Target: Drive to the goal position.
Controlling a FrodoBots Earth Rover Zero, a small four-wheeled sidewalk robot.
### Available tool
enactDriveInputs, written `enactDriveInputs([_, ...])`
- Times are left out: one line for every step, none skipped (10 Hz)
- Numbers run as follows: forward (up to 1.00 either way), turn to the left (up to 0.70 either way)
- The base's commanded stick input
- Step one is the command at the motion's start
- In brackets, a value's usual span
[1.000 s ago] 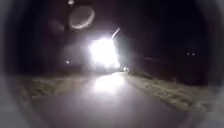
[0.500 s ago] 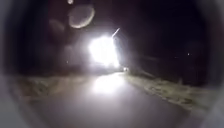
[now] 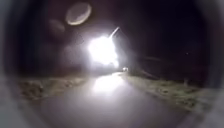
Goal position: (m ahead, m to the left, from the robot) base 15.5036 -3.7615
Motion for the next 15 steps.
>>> enactDriveInputs([1.00,0.00])
enactDriveInputs([1.00,0.00])
enactDriveInputs([1.00,0.00])
enactDriveInputs([1.00,0.00])
enactDriveInputs([1.00,0.00])
enactDriveInputs([1.00,0.00])
enactDriveInputs([1.00,0.00])
enactDriveInputs([1.00,0.00])
enactDriveInputs([1.00,0.00])
enactDriveInputs([1.00,0.00])
enactDriveInputs([1.00,0.00])
enactDriveInputs([1.00,0.00])
enactDriveInputs([1.00,0.00])
enactDriveInputs([1.00,0.00])
enactDriveInputs([1.00,0.00])
